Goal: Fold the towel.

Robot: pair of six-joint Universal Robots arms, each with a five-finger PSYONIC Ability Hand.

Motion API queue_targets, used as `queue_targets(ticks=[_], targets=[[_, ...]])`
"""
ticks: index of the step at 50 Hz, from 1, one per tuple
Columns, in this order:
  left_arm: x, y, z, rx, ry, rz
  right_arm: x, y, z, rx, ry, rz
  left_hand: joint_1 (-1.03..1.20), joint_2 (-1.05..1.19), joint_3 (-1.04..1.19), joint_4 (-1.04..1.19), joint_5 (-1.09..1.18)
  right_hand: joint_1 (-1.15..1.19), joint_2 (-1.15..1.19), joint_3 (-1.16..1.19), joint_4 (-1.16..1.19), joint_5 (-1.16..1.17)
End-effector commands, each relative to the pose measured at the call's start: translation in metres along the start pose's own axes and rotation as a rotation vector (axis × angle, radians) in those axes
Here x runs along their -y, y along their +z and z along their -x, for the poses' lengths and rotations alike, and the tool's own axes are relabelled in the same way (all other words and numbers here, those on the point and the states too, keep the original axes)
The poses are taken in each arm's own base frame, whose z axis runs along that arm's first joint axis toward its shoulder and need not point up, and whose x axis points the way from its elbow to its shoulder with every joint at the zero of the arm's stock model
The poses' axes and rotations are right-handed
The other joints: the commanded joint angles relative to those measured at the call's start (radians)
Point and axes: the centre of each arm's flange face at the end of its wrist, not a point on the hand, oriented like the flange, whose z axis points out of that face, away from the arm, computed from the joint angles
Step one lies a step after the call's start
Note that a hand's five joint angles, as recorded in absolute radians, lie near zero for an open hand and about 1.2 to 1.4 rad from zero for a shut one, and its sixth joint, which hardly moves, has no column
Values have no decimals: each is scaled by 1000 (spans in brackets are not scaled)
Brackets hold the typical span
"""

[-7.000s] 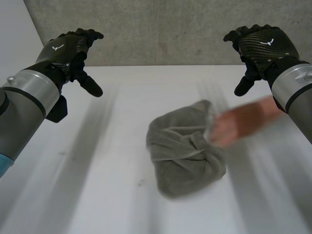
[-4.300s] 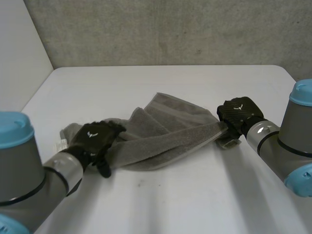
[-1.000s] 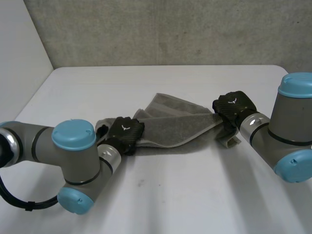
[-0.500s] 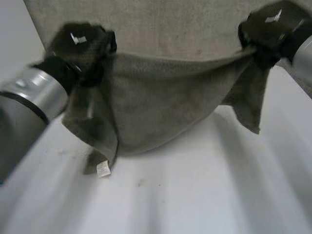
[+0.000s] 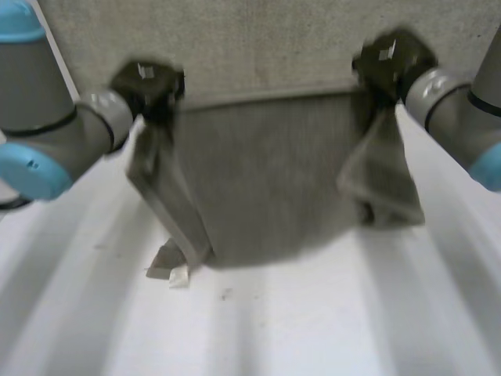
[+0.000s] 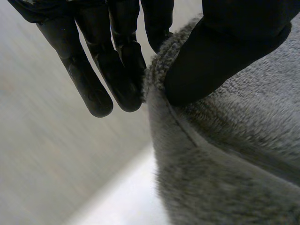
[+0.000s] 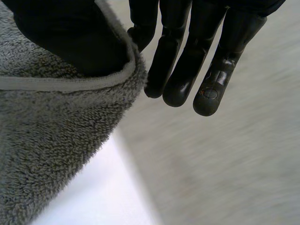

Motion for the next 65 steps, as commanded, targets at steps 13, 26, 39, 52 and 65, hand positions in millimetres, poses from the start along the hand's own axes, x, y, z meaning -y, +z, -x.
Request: queue_targets(ticks=[13,26,39,52,65], targets=[[9,-35,3,113,-86,-248,11,-23,-26,-53,102,-275,209,178,180,179,195,4,181,181,179,186],[-135,-80,-39,34,-166,219,-115,-40,77,402,239,273,209,178,180,179,195,4,181,181,179,186],[-128,-84,-32,54,-142,196,-147,-45,88,266,548,356,209,178,180,179,195,-466,-289,-289,-291,-285],[-125,-79,-11,125,-146,159,-160,-64,80,74,583,439,209,178,180,179,195,-1017,-840,-840,-842,-835],[-125,-80,2,165,-155,149,-161,-67,88,60,701,443,209,178,180,179,195,-773,-596,-596,-598,-591]])
